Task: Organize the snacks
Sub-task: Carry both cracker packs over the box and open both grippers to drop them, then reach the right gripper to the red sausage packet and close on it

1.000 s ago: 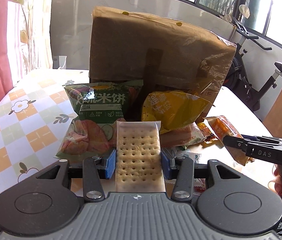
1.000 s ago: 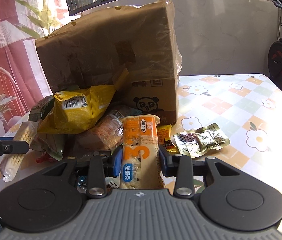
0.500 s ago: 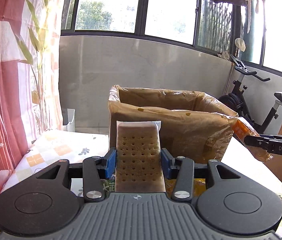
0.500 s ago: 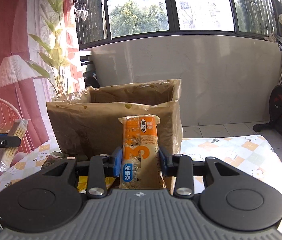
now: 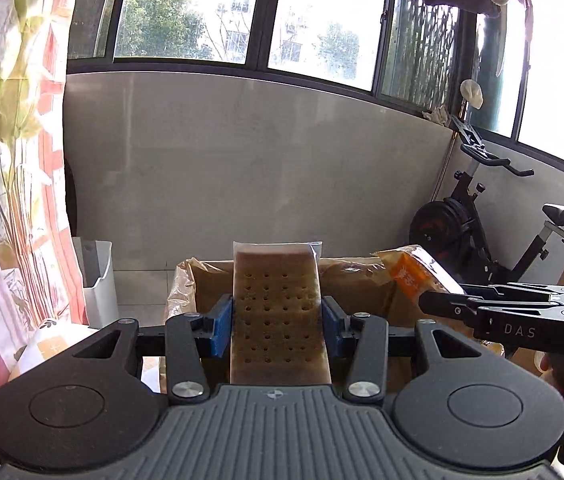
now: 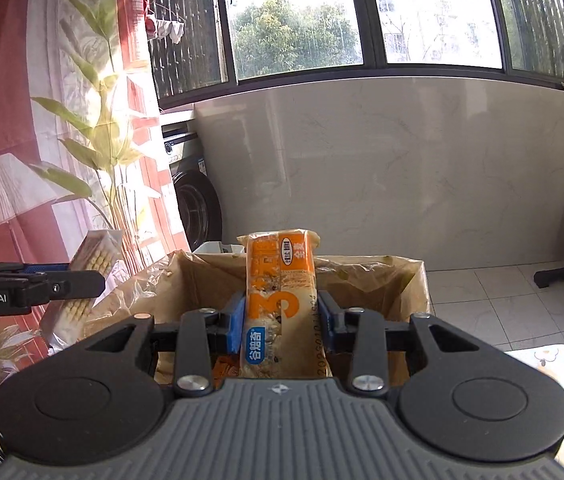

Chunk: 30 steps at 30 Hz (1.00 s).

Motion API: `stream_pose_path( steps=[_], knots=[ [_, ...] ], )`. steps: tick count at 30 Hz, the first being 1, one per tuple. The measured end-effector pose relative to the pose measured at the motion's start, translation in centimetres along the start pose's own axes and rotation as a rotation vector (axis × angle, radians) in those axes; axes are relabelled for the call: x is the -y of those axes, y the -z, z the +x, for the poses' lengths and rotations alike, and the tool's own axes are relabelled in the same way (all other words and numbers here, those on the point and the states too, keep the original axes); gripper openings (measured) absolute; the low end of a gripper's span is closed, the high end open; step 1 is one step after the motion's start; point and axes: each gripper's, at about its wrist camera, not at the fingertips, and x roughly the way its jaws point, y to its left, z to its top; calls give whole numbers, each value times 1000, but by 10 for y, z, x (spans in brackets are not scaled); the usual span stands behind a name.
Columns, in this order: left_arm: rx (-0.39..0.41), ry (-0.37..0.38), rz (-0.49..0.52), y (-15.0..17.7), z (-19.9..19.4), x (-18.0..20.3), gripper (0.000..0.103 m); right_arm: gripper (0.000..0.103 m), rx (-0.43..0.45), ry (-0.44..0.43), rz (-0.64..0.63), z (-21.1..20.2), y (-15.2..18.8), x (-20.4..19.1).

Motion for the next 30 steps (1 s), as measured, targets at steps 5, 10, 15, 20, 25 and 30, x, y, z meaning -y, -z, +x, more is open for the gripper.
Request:
stream_pose_path(
  steps=[5, 10, 15, 20, 25, 30],
  knots=[
    [-83, -12, -7, -2, 42, -4, 49, 39, -146, 77, 28, 45, 1, 4],
    [-114, -15, 3, 6, 61, -6, 52, 42, -199, 121, 36, 60, 8, 9],
    [-102, 33, -82, 14, 53, -26, 62, 61, -149, 93, 32, 42, 13, 10],
    [-78, -11, -72, 21, 25, -37, 66, 61, -70, 58, 12, 9, 18, 2],
    [-42, -72, -48, 27, -18, -42, 69, 61, 11, 28, -33, -22, 22, -10],
    [-17, -117, -54, 38, -53, -50, 71, 74, 56, -30, -60, -55, 33, -17]
  ],
)
